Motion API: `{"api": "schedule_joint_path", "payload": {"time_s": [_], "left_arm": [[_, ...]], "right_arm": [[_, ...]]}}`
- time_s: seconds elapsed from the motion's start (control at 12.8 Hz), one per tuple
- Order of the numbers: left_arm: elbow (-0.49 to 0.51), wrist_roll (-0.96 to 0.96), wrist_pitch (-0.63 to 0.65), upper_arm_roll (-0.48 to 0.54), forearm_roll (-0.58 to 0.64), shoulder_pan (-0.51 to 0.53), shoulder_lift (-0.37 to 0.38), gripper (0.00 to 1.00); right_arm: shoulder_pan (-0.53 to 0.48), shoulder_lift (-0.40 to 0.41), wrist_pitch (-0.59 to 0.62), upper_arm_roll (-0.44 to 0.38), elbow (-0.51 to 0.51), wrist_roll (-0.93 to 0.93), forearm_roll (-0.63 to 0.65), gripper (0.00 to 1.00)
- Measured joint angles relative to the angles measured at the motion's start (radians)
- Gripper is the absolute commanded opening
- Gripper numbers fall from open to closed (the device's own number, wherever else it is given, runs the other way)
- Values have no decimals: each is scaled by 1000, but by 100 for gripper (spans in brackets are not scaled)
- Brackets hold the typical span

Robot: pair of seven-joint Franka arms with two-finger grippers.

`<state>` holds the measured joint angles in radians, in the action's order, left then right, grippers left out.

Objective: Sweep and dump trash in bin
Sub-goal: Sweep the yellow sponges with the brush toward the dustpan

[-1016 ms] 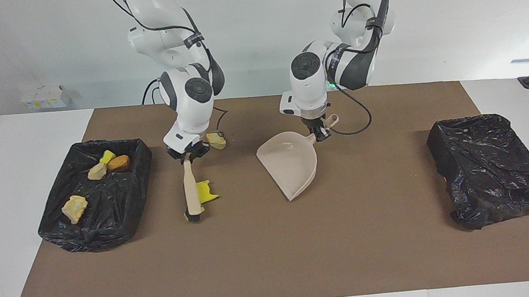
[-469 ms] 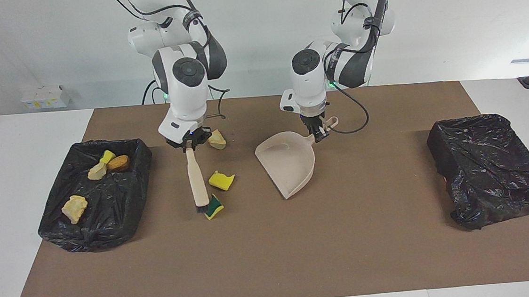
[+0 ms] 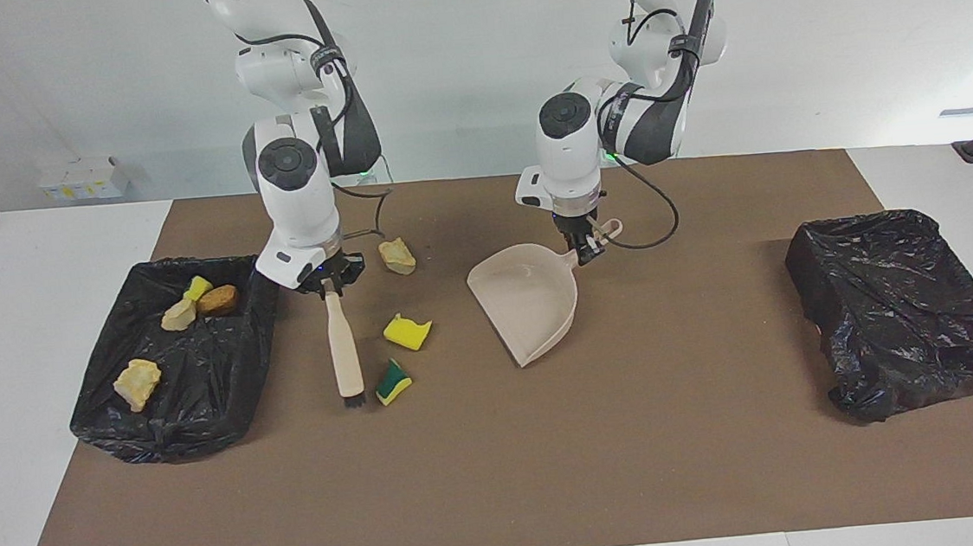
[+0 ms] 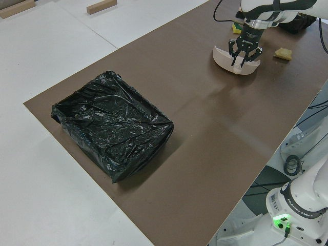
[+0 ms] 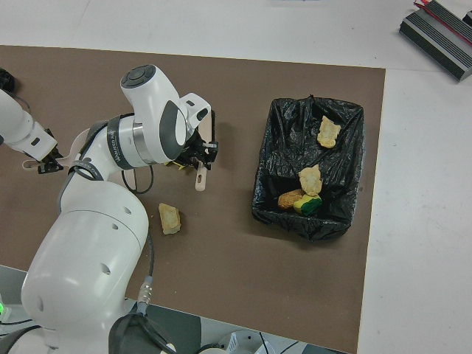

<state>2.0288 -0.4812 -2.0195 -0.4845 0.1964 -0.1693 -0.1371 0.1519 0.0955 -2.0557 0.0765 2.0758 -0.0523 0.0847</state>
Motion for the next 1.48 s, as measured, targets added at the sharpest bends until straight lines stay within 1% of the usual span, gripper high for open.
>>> {"api": "schedule_joint_path", "payload": {"time_s": [0.16, 0.39, 0.78, 1.02, 1.17, 1.33, 1.48], "left_arm": [[5, 0, 0, 0, 0, 0, 0, 0], [14, 0, 0, -1, 0, 0, 0, 0], [48, 0, 0, -2, 0, 0, 14, 0], [60, 0, 0, -2, 0, 0, 25, 0], [62, 0, 0, -2, 0, 0, 26, 0], [62, 0, 0, -2, 0, 3, 26, 0], [63, 0, 0, -2, 0, 4, 26, 0]], "right_arm": [[38, 14, -54, 4, 26, -35, -10, 0], [97, 24, -73, 6, 31, -54, -34, 0], [224, 21, -65, 14, 30, -57, -236, 0], [261, 15, -10, 21, 7, -58, -361, 0], [261, 8, 18, 20, -21, -58, -455, 0], [256, -3, 68, 14, -62, -58, -488, 0], [236, -26, 135, 5, -93, -58, -490, 0]]}}
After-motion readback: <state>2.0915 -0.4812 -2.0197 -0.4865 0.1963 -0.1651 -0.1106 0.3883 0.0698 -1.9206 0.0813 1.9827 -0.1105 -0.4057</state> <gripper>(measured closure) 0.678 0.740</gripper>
